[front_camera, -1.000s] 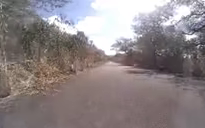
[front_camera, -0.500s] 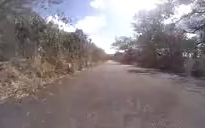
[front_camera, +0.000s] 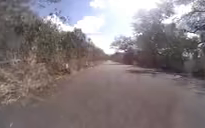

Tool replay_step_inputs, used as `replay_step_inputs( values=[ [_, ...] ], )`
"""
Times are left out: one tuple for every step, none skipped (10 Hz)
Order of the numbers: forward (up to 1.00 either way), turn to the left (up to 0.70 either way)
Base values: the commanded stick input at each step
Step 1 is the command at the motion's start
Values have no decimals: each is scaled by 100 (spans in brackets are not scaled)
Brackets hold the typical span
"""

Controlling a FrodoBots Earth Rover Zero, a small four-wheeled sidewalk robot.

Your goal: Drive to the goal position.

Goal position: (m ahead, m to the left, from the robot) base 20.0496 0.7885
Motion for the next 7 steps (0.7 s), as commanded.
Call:
replay_step_inputs(
  values=[
    [50, 0],
    [50, 0],
    [50, 0],
    [50, 0],
    [50, 0],
    [50, 0],
    [50, 0]
  ],
)
